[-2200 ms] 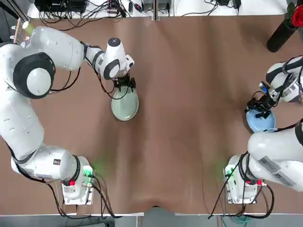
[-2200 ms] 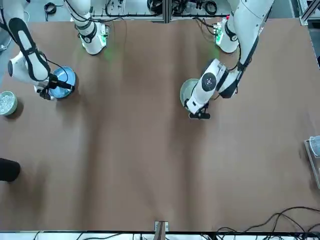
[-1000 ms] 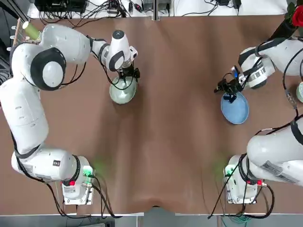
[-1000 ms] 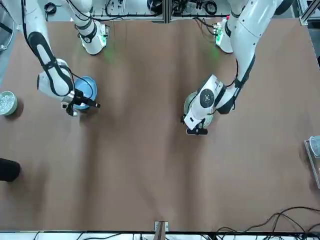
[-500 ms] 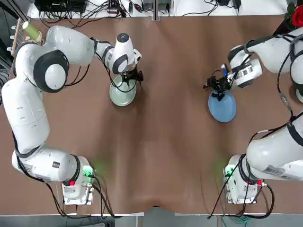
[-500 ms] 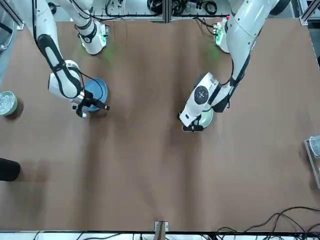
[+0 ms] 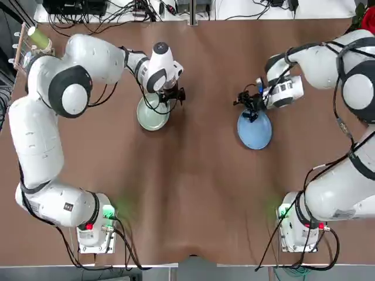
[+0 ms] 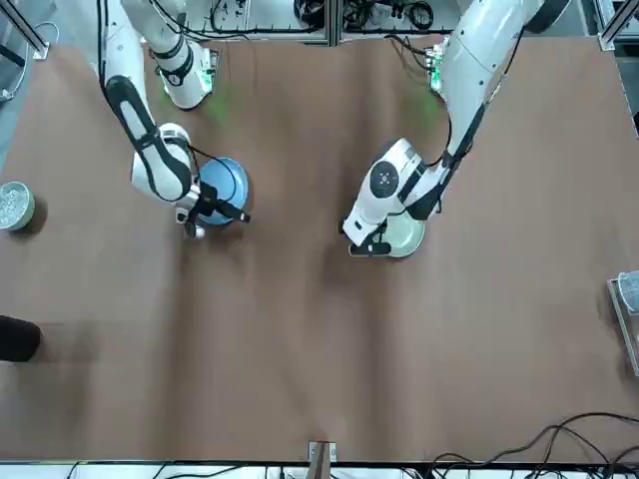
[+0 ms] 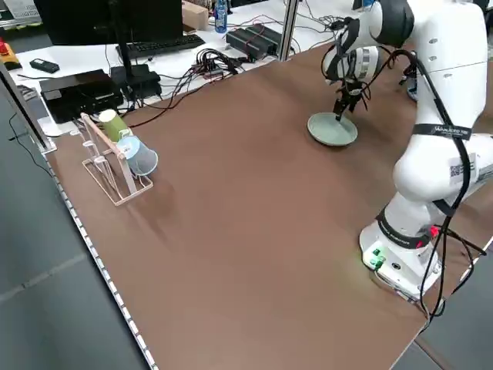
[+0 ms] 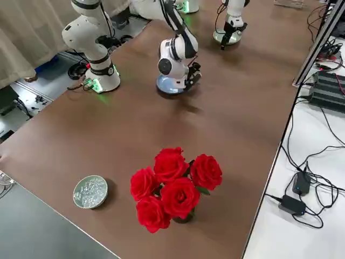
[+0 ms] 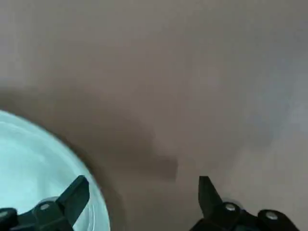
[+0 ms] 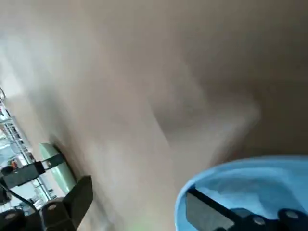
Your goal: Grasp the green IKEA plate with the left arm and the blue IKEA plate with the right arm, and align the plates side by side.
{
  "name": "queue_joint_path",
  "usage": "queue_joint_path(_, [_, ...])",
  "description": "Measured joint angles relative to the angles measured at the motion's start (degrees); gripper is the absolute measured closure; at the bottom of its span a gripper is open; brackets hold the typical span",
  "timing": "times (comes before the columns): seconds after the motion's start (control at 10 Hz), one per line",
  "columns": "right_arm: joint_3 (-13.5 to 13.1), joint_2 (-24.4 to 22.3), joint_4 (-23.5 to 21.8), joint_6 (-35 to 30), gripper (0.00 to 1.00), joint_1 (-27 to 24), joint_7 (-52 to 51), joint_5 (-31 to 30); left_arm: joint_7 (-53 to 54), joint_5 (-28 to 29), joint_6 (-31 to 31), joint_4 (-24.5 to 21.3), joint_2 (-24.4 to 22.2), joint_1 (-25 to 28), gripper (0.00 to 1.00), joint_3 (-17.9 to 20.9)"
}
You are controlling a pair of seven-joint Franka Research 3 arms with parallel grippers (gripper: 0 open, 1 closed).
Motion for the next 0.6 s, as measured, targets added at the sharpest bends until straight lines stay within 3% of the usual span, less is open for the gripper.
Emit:
queue_joint_path(0.3, [0.0, 1.6, 3.1, 3.6, 0.08, 5.3, -1.0, 6.2, -1.9, 0.0, 0.0, 5.9, 3.6, -1.7, 0.0, 0.0])
queue_joint_path(0.6, [0.0, 3.8, 7.5, 11.2, 0.08, 11.7, -1.2, 10.0, -4.6, 0.0, 0.0, 11.6, 6.5, -3.8, 0.0, 0.0])
